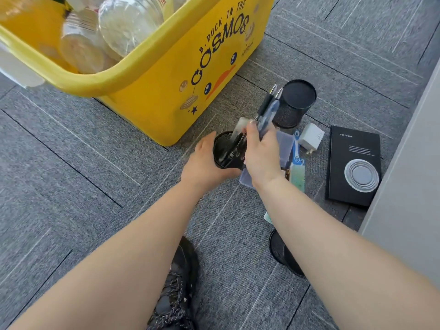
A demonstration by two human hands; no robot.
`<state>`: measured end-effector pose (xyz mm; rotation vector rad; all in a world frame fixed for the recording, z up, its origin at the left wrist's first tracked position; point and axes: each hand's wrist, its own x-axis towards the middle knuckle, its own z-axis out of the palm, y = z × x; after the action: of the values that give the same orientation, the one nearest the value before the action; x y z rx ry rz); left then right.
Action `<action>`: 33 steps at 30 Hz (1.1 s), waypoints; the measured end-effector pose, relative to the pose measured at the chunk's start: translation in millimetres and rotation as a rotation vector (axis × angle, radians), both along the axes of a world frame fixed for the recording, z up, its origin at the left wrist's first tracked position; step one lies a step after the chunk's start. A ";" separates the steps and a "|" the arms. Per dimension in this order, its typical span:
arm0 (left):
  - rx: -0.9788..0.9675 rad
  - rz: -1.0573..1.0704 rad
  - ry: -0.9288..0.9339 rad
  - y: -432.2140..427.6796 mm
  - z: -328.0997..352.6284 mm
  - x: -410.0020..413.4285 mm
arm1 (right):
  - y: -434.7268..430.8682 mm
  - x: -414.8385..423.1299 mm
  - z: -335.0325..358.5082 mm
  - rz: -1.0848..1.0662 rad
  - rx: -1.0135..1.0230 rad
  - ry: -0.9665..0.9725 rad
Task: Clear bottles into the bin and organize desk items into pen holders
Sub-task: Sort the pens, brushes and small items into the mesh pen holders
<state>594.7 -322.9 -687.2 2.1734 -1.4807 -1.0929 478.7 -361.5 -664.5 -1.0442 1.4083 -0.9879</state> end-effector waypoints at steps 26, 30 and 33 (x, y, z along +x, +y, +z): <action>0.029 0.083 -0.237 14.2 5.9 -12.3 | 2.4 -24.4 -13.5 0.140 -0.005 0.118; 0.037 0.083 -0.262 14.6 6.4 -10.8 | 8.3 -32.7 -17.1 0.195 -0.030 0.231; 0.034 0.108 -0.264 16.0 3.3 -10.9 | 13.8 -43.4 -24.3 0.108 -0.045 0.215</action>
<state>583.8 -306.9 -683.9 2.4673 -1.4351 -0.8265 435.3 -347.7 -688.8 -1.2772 1.4916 -0.8517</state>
